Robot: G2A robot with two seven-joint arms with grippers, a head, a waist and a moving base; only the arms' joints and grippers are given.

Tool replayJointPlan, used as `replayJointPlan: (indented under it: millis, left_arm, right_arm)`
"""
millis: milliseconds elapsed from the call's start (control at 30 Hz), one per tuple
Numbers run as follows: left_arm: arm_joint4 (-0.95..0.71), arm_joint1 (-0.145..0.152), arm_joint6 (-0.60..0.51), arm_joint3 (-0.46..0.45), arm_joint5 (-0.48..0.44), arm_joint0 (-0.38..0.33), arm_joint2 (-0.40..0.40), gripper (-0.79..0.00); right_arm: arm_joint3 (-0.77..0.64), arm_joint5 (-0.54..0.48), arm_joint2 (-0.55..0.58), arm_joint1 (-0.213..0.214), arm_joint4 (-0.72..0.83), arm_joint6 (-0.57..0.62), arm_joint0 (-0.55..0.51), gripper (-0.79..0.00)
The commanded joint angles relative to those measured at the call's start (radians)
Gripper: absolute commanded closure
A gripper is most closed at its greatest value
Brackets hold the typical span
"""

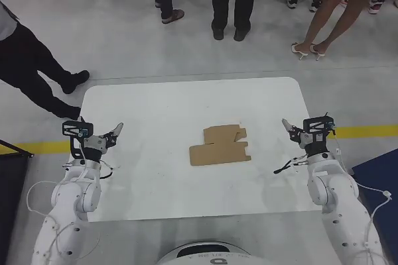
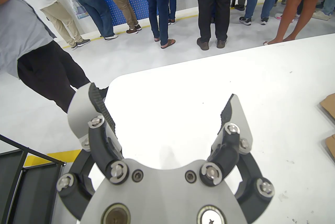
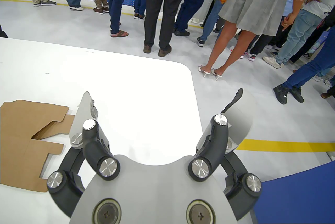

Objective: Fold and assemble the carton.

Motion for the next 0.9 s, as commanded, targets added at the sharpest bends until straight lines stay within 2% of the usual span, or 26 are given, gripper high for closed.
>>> replayJointPlan:
  millis: [0,133,267,700,767,800,867]
  left_arm:
    - [0.000,0.000,0.000,0.000,0.000,0.000,0.000,-0.785]
    - [0.000,0.000,0.000,0.000,0.000,0.000,0.000,-0.785]
    - [0.000,0.000,0.000,0.000,0.000,0.000,0.000,-0.785]
    - [0.000,0.000,0.000,0.000,0.000,0.000,0.000,-0.785]
    - [0.000,0.000,0.000,0.000,0.000,0.000,0.000,-0.785]
    - [0.000,0.000,0.000,0.000,0.000,0.000,0.000,-0.785]
    - [0.000,0.000,0.000,0.000,0.000,0.000,0.000,-0.785]
  right_arm:
    - [0.000,0.000,0.000,0.000,0.000,0.000,0.000,-0.785]
    - [-0.013,-0.008,-0.008,0.000,-0.016,-0.010,0.002,-0.785]
    - [-0.100,0.028,-0.112,-0.009,-0.115,0.013,0.019,-0.785]
    - [-0.100,0.028,-0.112,-0.009,-0.115,0.013,0.019,-0.785]
    - [-0.071,0.012,-0.150,-0.002,-0.347,0.035,0.023,-0.785]
    - [-0.063,-0.068,-0.184,-0.001,-0.346,-0.006,0.029,-0.785]
    - [-0.038,-0.118,-0.184,0.008,-0.472,-0.041,0.027,-0.785]
